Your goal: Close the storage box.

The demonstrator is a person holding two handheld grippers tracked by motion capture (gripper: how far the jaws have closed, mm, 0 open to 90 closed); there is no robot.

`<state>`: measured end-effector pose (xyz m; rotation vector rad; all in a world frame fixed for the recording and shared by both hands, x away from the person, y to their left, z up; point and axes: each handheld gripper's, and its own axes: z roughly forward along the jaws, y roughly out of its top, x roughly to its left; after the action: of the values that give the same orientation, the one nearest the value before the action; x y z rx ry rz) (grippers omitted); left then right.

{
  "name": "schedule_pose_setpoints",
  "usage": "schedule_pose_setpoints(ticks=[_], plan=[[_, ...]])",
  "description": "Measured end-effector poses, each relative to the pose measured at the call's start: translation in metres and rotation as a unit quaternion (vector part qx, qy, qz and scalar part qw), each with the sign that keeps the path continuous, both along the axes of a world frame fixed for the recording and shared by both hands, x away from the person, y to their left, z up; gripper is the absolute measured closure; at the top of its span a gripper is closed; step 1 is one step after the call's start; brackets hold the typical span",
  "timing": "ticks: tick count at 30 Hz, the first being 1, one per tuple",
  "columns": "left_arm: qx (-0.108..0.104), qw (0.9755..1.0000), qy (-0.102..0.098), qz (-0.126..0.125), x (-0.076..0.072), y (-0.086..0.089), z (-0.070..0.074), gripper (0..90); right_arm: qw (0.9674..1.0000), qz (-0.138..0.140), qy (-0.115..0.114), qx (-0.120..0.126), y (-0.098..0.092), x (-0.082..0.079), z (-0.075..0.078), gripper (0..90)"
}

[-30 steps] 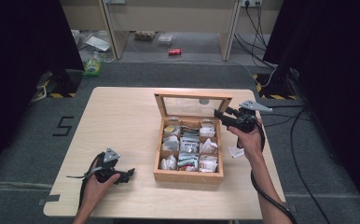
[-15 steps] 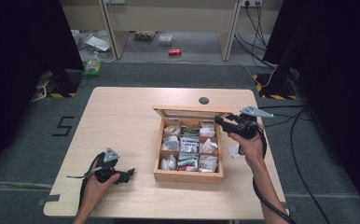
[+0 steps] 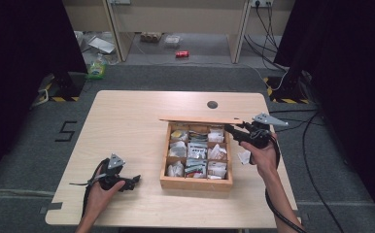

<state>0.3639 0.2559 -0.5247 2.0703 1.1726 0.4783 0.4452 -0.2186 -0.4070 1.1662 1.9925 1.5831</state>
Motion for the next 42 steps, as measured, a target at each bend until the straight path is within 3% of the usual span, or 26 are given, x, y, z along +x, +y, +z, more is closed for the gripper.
schedule_pose_setpoints(ticks=[9,13,18,30,42], plan=[[0.003,1.0000,0.000,-0.002,0.000,0.000,0.000,0.1,1.0000,0.005,-0.005,0.001,0.000,-0.015,0.006,45.8],[0.003,1.0000,-0.001,-0.001,0.000,0.000,0.000,0.1,0.9999,0.002,-0.006,-0.014,0.000,-0.020,0.006,45.2],[0.002,1.0000,-0.001,-0.001,0.000,0.000,0.000,0.0,1.0000,-0.005,-0.001,-0.005,-0.002,-0.025,0.007,44.8],[0.002,1.0000,-0.001,-0.001,0.000,0.000,0.000,0.0,0.9998,-0.002,0.014,-0.014,-0.004,-0.040,-0.004,44.3],[0.002,1.0000,-0.001,-0.001,0.000,0.000,0.000,0.0,0.9996,0.003,0.020,-0.019,0.000,-0.044,-0.017,44.4]])
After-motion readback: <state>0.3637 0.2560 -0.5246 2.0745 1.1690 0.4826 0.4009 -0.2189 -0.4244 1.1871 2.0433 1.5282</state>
